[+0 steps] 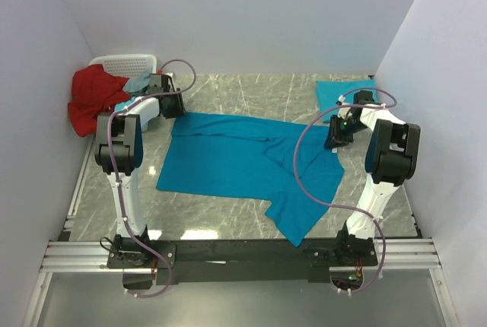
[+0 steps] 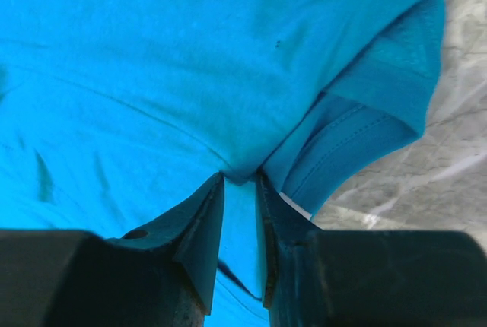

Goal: Fold and stack the t-shirts
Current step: Fold the tshirt

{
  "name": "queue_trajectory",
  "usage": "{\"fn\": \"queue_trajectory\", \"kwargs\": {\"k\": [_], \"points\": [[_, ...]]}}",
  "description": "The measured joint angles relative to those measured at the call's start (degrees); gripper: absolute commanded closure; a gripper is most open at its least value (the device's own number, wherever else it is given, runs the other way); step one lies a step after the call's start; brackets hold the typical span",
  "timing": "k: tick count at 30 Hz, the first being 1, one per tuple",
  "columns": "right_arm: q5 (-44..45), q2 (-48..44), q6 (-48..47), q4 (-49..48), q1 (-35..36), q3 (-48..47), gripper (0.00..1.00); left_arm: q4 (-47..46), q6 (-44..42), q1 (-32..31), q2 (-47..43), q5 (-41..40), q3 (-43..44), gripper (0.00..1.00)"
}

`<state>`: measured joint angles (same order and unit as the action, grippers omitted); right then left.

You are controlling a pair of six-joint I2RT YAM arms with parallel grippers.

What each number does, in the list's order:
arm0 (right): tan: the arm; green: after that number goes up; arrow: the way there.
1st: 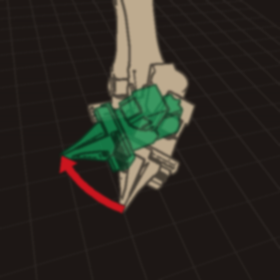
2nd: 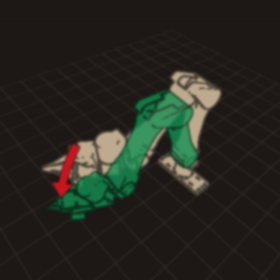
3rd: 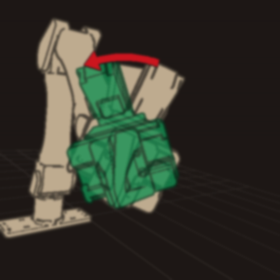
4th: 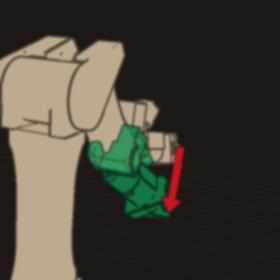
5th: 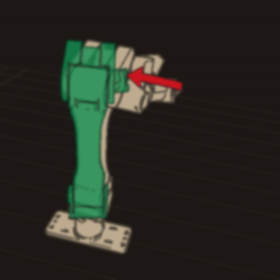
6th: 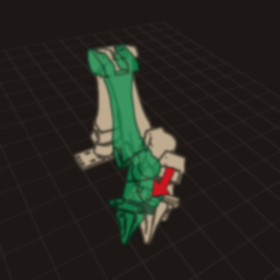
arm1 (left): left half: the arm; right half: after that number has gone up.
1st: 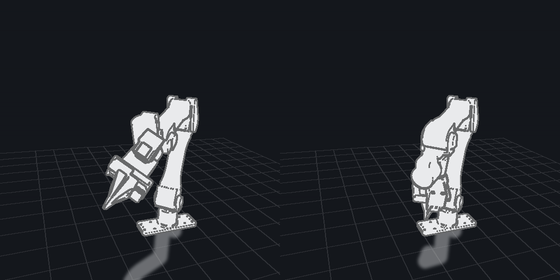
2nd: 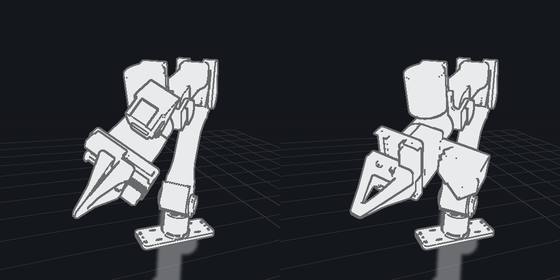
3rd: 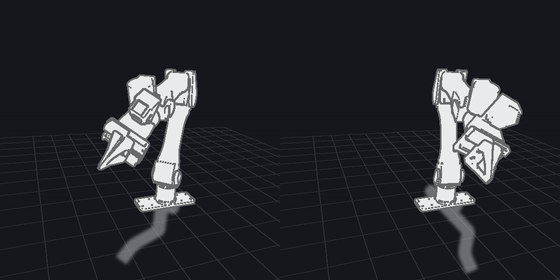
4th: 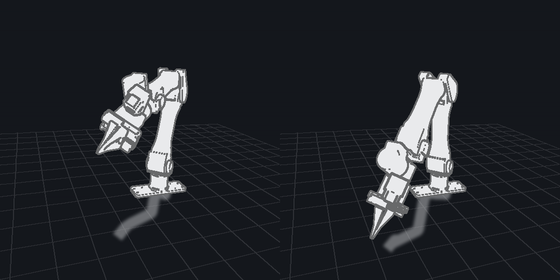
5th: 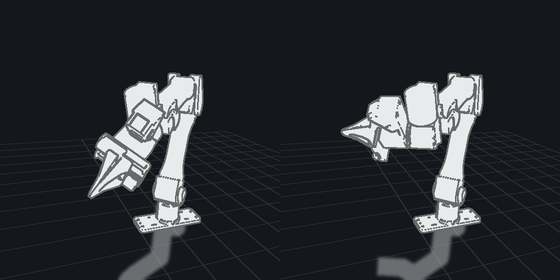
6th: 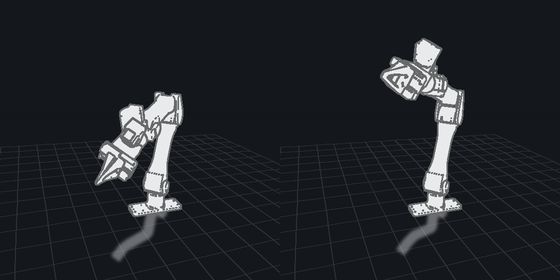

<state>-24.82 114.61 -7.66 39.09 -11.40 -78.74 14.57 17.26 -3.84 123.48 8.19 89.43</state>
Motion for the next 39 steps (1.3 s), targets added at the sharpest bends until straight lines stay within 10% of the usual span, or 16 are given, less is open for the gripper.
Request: {"fn": "queue_trajectory", "kwargs": {"k": [10, 39], "points": [[1.33, 0.00, 1.38, -1.40, 0.26, 0.00, 1.00, -0.02, 0.00, 0.00, 0.07, 0.00, 0.00, 0.60], [-1.79, -3.02, -1.05, -0.92, -2.75, 1.20, 1.00, 0.59, -0.07, 0.00, 0.87, -0.04, 1.11, 0.68]]}}
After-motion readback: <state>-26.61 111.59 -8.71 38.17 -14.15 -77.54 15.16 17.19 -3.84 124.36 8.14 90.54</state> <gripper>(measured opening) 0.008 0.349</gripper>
